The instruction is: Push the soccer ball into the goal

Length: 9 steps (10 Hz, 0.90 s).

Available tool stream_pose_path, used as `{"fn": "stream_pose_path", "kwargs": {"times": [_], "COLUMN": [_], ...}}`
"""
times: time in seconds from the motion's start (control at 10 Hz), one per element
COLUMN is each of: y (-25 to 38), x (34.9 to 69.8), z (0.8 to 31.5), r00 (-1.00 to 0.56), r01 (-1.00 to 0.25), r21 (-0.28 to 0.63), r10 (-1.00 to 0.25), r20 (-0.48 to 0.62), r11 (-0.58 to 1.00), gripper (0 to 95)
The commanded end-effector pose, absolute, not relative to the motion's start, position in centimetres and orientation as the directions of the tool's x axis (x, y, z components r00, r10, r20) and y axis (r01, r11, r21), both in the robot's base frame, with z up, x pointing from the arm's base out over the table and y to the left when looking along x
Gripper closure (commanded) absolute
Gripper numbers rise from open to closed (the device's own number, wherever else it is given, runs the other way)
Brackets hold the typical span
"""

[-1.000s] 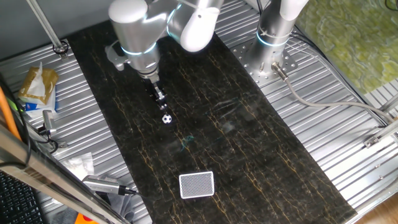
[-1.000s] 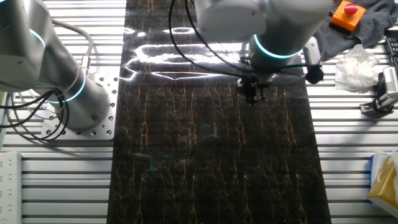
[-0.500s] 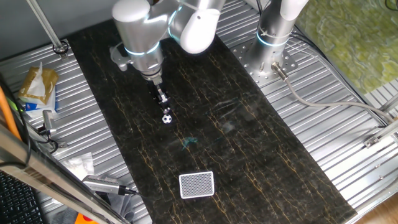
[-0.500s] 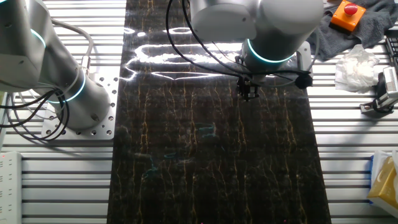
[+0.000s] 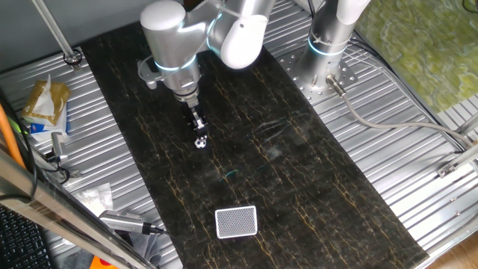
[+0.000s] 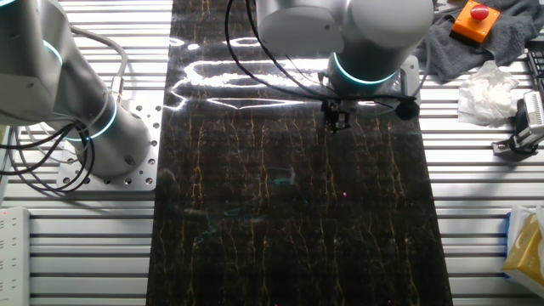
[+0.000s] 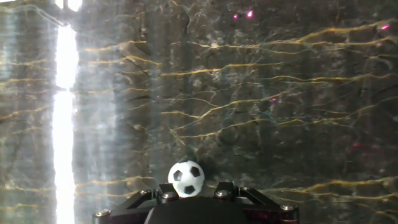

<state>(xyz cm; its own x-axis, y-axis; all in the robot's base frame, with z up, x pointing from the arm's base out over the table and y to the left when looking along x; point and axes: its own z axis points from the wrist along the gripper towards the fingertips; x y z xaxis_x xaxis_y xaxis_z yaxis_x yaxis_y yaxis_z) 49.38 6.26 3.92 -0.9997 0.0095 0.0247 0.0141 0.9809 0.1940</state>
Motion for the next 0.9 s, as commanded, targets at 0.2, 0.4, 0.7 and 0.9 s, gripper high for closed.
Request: {"fn": "stream_pose_path", "kwargs": {"times": [0.2,0.4,0.7,0.9], "y": [7.4,8.3,8.6,8.6], "x": [49.7,50.0,50.6,50.6], "z": [3.6,3.4,3.5,3.5], "r00": [-1.0,-0.999,-0.998,-0.998], "r01": [0.028,0.033,0.057,0.065], "r21": [0.212,0.253,0.271,0.262], "r10": [0.025,0.034,0.058,0.061], "r20": [0.017,-0.001,0.006,0.023], "r11": [0.977,0.967,0.961,0.963], "gripper": [57.0,57.0,57.0,57.0]}}
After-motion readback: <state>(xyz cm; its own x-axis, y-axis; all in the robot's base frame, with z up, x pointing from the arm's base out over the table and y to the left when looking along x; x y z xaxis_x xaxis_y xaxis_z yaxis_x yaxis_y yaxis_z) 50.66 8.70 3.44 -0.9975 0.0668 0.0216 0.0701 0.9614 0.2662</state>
